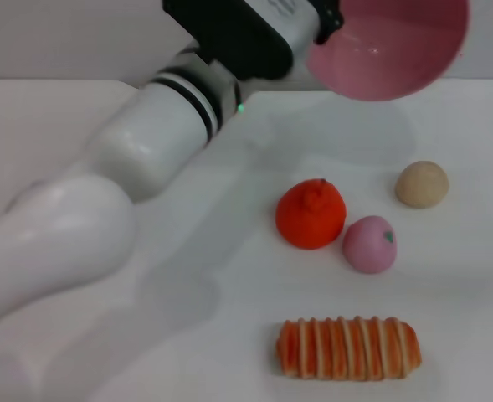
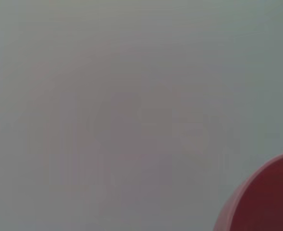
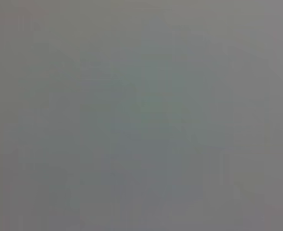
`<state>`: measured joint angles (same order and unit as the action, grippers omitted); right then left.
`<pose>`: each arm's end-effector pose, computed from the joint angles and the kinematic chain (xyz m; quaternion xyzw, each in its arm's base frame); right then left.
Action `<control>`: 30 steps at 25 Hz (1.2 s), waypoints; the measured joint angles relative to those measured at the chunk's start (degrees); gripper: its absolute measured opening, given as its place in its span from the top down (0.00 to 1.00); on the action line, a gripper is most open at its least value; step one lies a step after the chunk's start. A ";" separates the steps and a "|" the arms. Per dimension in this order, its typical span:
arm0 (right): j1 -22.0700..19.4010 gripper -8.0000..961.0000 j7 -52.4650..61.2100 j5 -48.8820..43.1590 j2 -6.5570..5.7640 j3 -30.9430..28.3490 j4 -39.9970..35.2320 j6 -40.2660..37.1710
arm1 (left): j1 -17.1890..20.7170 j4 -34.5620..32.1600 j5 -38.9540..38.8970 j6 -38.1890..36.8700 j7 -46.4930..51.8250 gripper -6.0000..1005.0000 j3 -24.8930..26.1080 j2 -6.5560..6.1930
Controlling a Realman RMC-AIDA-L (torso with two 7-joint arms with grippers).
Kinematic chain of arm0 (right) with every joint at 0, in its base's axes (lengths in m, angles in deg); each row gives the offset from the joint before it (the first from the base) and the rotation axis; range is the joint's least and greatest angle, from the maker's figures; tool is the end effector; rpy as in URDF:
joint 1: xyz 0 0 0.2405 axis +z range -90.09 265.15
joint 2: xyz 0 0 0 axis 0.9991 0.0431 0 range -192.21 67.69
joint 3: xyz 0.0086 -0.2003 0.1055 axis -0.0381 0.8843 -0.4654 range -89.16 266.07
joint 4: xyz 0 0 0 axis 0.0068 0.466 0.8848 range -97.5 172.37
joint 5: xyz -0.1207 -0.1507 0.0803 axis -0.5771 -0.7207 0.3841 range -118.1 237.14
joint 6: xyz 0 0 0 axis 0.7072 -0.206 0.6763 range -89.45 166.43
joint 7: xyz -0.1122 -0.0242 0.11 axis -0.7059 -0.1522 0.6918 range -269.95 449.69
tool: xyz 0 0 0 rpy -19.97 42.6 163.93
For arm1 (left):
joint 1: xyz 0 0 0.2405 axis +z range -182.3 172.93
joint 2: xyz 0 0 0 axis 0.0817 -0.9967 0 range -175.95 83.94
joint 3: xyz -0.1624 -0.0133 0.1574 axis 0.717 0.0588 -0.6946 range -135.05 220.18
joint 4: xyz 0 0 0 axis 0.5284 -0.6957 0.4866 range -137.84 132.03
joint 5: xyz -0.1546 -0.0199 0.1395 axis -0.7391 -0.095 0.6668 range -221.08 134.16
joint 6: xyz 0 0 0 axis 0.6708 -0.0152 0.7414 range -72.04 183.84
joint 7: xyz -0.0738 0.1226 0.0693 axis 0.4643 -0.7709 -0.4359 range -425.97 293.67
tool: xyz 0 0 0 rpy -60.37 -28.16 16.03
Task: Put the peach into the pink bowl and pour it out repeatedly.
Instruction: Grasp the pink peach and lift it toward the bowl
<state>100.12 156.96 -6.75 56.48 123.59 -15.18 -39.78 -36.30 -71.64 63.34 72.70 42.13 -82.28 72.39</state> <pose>0.2723 0.3157 0.1780 -0.7190 0.1407 0.4243 0.5321 -0.0341 0.3797 -0.0636 -0.8335 0.0355 -0.2180 0.5064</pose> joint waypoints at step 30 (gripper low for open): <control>17.50 0.44 62.76 -78.53 -0.07 27.64 -39.72 -21.54 | -13.97 11.45 32.57 -91.87 34.97 0.96 58.64 -4.15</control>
<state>117.62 219.72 -85.28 56.40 151.23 -54.90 -61.31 -50.27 -60.19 95.92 -19.17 77.10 -23.64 68.23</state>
